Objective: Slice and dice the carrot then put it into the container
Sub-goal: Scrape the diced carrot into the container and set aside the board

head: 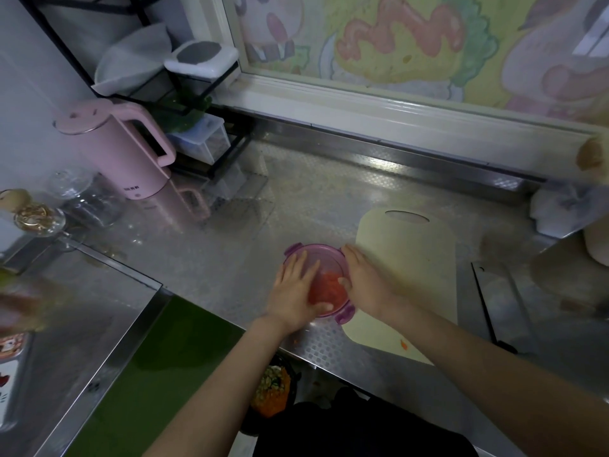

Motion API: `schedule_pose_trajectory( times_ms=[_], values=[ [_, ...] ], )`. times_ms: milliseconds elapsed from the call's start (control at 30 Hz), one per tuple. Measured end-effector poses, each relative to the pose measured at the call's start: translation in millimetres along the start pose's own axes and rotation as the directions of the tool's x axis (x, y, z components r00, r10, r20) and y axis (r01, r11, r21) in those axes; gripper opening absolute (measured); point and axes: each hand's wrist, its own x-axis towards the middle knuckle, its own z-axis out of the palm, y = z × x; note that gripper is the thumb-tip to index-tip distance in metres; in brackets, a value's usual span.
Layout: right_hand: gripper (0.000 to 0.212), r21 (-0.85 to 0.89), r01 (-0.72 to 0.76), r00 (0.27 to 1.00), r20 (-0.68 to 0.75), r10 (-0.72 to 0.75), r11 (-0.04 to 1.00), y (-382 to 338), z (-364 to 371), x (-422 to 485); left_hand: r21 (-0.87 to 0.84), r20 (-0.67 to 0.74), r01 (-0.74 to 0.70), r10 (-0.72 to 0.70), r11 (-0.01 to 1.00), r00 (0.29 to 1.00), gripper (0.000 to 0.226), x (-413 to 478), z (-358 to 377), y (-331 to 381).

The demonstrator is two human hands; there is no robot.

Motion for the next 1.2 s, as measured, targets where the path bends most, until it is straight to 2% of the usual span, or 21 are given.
schedule_pose_trajectory(
  times_ms=[67,167,400,567,867,933,1000,1100,1200],
  values=[
    [0.062,0.097,-0.052,0.997,0.067,0.046,0.994,1.1,-2.0,6.8,0.010,0.058,0.019,-0.019,1.000,0.998,0.097,5.3,-2.7,-3.0],
    [0.052,0.259,-0.080,0.996,0.057,0.067,0.962,7.1,-5.3,14.4,0.039,0.133,-0.011,0.006,0.999,0.991,0.109,9.2,-4.2,-9.8],
    [0.045,0.483,-0.151,0.989,0.064,0.137,0.863,15.5,-7.1,18.5,-0.020,0.098,-0.004,0.006,1.000,0.995,0.113,9.8,-2.5,-8.3],
    [0.047,0.552,-0.188,0.982,0.078,0.174,0.813,20.6,-2.5,21.1,-0.045,0.089,0.004,0.000,0.999,0.996,0.113,8.4,-2.2,-5.6],
    [0.048,0.539,-0.238,0.971,0.124,0.204,0.808,21.4,1.9,24.8,-0.054,0.087,0.028,-0.024,0.998,0.996,0.114,9.5,-3.0,-2.7],
    [0.047,0.518,-0.211,0.978,0.119,0.174,0.829,17.7,0.2,21.1,-0.053,0.085,0.031,-0.026,0.998,0.996,0.114,9.5,-3.1,-3.1],
    [0.045,0.428,-0.123,0.992,0.077,0.099,0.895,12.1,-1.2,15.3,-0.054,0.080,0.032,-0.028,0.998,0.996,0.114,9.5,-3.0,-3.7],
    [0.054,0.103,0.107,0.994,0.018,-0.110,0.989,2.1,-3.6,-5.9,-0.076,0.062,0.038,-0.033,0.996,0.998,0.116,8.7,-1.6,-4.0],
    [0.062,-0.145,0.316,0.947,0.105,-0.303,0.938,6.8,-2.6,-27.5,-0.099,0.041,0.049,-0.045,0.994,0.998,0.116,7.1,0.1,-3.4]
  ],
)
